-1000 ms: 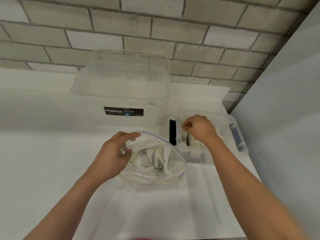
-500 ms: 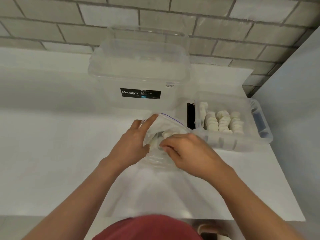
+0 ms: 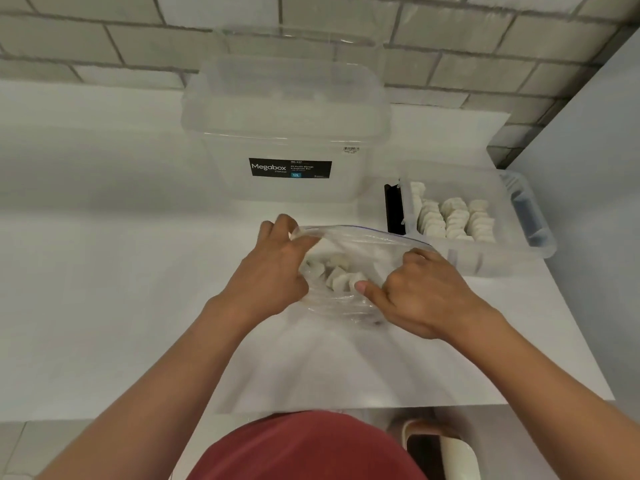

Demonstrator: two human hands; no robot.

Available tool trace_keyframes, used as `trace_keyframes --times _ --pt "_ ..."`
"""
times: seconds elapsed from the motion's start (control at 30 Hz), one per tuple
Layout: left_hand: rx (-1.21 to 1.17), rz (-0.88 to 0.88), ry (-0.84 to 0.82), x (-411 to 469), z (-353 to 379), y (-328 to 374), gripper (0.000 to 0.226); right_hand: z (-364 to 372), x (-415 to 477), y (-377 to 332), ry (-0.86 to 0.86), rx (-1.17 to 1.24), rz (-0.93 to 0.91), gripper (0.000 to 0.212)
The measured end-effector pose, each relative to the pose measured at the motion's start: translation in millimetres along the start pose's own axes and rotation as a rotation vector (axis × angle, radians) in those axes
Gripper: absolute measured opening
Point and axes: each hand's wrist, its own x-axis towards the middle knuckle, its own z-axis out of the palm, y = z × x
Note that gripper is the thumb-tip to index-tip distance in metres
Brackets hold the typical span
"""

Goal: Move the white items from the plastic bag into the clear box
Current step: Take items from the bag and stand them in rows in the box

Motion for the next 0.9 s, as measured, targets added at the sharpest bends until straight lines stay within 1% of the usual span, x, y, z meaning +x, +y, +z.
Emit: trace_keyframes --times 0.07,0.13,0.23,0.3,0.33,0.43,0.47,0.53,0.6,0.67,0.73,0.83,0.9 --pt "0.049 -0.041 -0.052 1 -1 -3 0.085 0 0 -7 0.003 0.033 0.014 0.082" --pt "0.061 -0.086 -0.123 2 2 -6 0.093 1 2 -13 -0.005 0.063 0.022 0.073" --pt "0.038 -0.094 -0.199 4 8 -11 0.092 6 10 -16 -0.004 0.121 0.004 0.046" --pt "0.019 -0.089 -0.212 5 9 -16 0.091 9 23 -19 0.064 0.22 -0.022 0.02" --pt "0.001 -0.087 -0.209 6 9 -19 0.092 11 32 -21 0.091 0.28 -0.027 0.013" --pt "-0.105 -0.061 -0.156 9 10 -26 0.086 15 60 -30 0.086 0.428 0.002 0.025" --pt "-0.153 -0.045 -0.123 11 11 -28 0.083 18 68 -30 0.078 0.44 0.022 0.024" --pt "-0.231 -0.019 -0.06 12 12 -27 0.074 26 83 -27 0.087 0.406 0.063 0.02" --pt "-0.263 -0.003 -0.016 12 12 -25 0.067 31 92 -23 0.091 0.381 0.105 0.025" --pt "-0.276 0.008 0.004 12 12 -23 0.067 31 97 -21 0.042 0.36 0.123 0.025" --pt "-0.276 0.016 -0.01 12 12 -22 0.071 28 97 -21 -0.013 0.34 0.126 0.026" --pt "-0.269 0.015 -0.027 14 11 -21 0.075 23 97 -20 -0.01 0.373 0.107 0.027" --pt "-0.268 0.01 -0.032 15 10 -21 0.076 21 96 -20 0.013 0.401 0.096 0.022"
